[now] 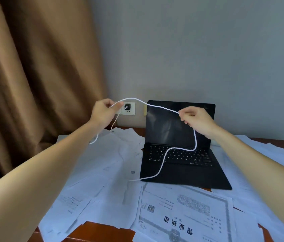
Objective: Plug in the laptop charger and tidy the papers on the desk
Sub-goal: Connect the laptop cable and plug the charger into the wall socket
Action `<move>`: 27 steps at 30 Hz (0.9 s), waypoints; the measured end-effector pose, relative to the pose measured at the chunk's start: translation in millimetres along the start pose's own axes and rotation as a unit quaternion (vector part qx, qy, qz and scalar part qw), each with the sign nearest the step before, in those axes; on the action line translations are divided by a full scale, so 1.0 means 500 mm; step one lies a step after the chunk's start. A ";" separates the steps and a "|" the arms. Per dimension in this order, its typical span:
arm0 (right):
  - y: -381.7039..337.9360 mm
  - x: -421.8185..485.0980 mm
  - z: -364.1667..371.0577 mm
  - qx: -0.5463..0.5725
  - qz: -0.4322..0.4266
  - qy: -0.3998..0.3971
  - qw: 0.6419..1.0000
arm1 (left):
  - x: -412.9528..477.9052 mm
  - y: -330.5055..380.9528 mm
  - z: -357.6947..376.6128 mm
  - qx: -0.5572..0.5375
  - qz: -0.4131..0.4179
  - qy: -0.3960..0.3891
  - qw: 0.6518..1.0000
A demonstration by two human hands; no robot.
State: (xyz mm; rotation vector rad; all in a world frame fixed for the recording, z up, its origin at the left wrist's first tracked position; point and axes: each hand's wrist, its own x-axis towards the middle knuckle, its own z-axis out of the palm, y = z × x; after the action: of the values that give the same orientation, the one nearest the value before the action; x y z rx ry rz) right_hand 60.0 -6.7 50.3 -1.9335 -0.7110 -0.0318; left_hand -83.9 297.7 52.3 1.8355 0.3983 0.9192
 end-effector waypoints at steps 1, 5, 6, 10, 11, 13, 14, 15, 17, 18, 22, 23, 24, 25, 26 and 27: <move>0.001 0.005 -0.013 -0.037 -0.018 -0.003 0.999 | 0.007 0.014 0.004 -0.002 0.000 0.006 1.000; -0.021 0.029 -0.041 -0.151 -0.070 0.008 0.986 | 0.002 0.063 0.029 -0.042 -0.075 -0.058 0.995; -0.031 0.036 -0.042 -0.149 -0.079 0.022 0.985 | -0.006 0.071 0.036 -0.050 -0.091 -0.085 0.991; -0.070 0.063 -0.027 -0.040 -0.053 0.027 0.997 | -0.040 0.096 0.069 -0.047 -0.099 -0.168 0.980; -0.080 0.068 -0.018 -0.002 -0.037 0.011 0.999 | -0.044 0.097 0.078 -0.048 -0.100 -0.194 0.975; -0.103 0.079 -0.006 0.077 0.000 -0.017 0.997 | -0.050 0.100 0.102 -0.021 -0.081 -0.251 0.964; -0.114 0.084 -0.004 0.121 0.020 -0.033 0.992 | -0.053 0.101 0.114 0.006 -0.064 -0.277 0.959; -0.124 0.088 -0.006 0.164 0.043 -0.049 0.984 | -0.057 0.101 0.128 0.035 -0.045 -0.300 0.952; -0.142 0.094 -0.020 0.229 0.080 -0.072 0.967 | -0.063 0.099 0.157 0.079 0.007 -0.335 0.939; -0.147 0.097 -0.030 0.243 0.088 -0.076 0.963 | -0.066 0.096 0.172 0.100 0.037 -0.346 0.932; -0.154 0.097 -0.076 0.221 0.074 -0.102 0.967 | -0.071 0.072 0.217 0.193 0.082 -0.361 0.909; -0.155 0.095 -0.087 0.208 0.066 -0.106 0.970 | -0.068 0.066 0.223 0.188 0.069 -0.368 0.908; -0.156 0.093 -0.098 0.194 0.059 -0.106 0.973 | -0.066 0.062 0.229 0.179 0.057 -0.381 0.905; -0.156 0.092 -0.107 0.180 0.052 -0.103 0.977 | -0.065 0.057 0.236 0.178 0.048 -0.396 0.900; -0.154 0.092 -0.115 0.164 0.045 -0.097 0.981 | -0.066 0.052 0.244 0.183 0.043 -0.408 0.893; -0.149 0.095 -0.122 0.150 0.037 -0.091 0.984 | -0.068 0.046 0.253 0.187 0.043 -0.415 0.889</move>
State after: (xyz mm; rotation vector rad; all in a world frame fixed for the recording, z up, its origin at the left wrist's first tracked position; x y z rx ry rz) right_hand 79.7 -13.8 155.5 -1.6836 -0.7184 0.2857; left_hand -15.1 185.5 32.6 2.4131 -0.0589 0.0364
